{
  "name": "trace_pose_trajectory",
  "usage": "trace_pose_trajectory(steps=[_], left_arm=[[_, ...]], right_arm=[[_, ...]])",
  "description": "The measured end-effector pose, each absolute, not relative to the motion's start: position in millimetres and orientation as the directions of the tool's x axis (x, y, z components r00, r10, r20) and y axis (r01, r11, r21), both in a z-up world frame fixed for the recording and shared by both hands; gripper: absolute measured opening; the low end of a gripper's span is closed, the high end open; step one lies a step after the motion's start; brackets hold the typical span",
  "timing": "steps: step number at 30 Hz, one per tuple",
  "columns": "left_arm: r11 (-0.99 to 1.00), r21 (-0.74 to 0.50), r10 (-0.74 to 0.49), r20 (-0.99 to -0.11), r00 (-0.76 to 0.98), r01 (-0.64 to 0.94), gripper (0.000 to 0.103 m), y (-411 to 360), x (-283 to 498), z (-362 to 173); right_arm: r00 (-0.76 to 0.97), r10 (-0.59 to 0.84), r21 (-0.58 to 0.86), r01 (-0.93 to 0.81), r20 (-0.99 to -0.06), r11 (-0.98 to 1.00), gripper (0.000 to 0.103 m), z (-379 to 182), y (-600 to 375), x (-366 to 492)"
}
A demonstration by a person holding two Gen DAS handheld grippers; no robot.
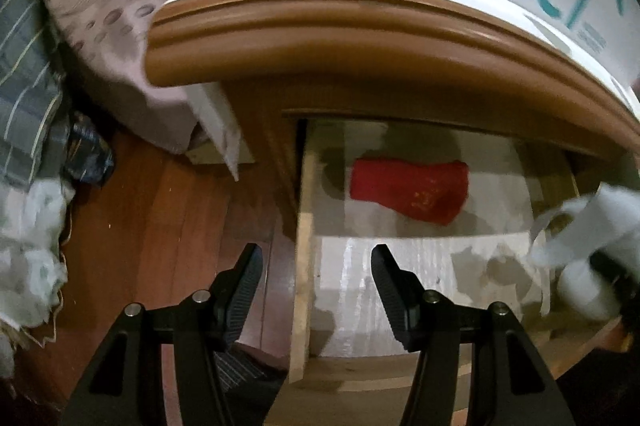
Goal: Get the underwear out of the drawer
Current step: 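Grasp the pale grey silky underwear with the right tool and lift it, then reach the left tool toward the red underwear while the right tool holds the silky underwear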
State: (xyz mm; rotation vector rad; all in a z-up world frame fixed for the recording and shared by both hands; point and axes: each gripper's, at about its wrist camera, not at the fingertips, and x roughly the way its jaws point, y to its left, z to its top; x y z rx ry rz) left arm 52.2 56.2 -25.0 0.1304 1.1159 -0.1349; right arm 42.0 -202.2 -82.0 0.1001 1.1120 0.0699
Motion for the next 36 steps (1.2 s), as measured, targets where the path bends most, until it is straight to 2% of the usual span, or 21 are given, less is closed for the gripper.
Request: trace_pose_trajectory(steps=[7, 16, 23, 36], left_arm=[[0.962, 0.067, -0.059, -0.897, 0.439, 0.265, 0.058, 34, 46, -29], [0.945, 0.118, -0.031, -0.895, 0.444, 0.304, 0.058, 24, 45, -38], [0.911, 0.228, 0.048, -0.885, 0.463, 0.343, 0.058, 13, 40, -50], [0.762, 0.465, 0.170, -0.815, 0.554, 0.451, 0.058, -14, 24, -66]], right_arm=[[0.499, 0.083, 0.115, 0.034, -0.863, 0.993, 0.022, -72, -209, 29], [0.545, 0.094, 0.152, 0.062, -0.833, 0.986, 0.022, -64, -228, 18], [0.568, 0.117, 0.213, 0.106, -0.815, 0.971, 0.023, -69, -245, 17], [0.589, 0.151, 0.260, 0.105, -0.794, 0.960, 0.024, -67, -255, 11]])
